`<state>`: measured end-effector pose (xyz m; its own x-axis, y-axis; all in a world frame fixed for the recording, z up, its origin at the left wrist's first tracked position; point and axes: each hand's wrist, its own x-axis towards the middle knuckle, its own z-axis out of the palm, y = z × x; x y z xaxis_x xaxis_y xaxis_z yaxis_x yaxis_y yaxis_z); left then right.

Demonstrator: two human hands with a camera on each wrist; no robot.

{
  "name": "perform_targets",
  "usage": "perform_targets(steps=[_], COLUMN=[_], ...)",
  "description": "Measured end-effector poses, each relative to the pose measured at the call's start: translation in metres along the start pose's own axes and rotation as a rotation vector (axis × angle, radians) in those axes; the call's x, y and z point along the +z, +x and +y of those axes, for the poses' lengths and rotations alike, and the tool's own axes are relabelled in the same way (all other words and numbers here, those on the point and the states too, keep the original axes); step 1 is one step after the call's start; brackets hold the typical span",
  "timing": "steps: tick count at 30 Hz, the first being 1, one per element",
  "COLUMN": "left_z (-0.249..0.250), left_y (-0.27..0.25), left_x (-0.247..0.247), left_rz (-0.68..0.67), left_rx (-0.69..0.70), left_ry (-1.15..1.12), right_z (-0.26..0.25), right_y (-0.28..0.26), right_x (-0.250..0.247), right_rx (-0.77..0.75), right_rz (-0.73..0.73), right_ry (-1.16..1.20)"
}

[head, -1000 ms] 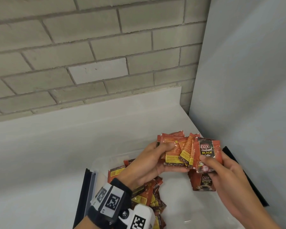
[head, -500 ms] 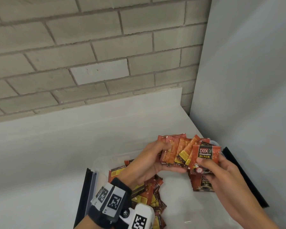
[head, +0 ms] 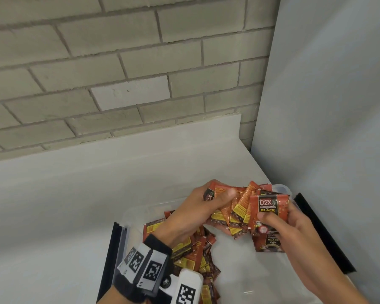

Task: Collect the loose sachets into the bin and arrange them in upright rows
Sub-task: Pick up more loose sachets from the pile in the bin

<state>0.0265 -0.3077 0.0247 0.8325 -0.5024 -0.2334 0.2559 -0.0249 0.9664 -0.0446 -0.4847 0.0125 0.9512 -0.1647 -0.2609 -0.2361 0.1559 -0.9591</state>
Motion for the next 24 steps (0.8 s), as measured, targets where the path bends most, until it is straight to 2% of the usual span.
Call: perform_targets(steps=[7, 11, 15, 24], left_z=[0.0048, 0.0032, 0.0041, 0.0024], left_y=[0.0014, 0.0002, -0.0005, -0.0033], left_x=[-0.0033, -0.0047, -0.0038, -0.0006], left_rz=[-0.048, -0.108, -0.088, -0.115], left_rx=[-0.037, 0.035, 0.102, 0.108], left_ry=[-0.307, -0.192, -0.123, -0.019], right_z=[0.0023, 0.0011, -0.0007, -0.0071], right_y=[0.0054, 0.0054, 0.0046, -0.0014], right_x=[-0.0033, -0.0031, -0.004, 0.0019], right_rx=[0.0, 0.004, 0.024, 0.064], right_rz=[0.109, 0.086, 0.054, -0.125], right_ry=[0.128, 0.132, 0.151, 0.186])
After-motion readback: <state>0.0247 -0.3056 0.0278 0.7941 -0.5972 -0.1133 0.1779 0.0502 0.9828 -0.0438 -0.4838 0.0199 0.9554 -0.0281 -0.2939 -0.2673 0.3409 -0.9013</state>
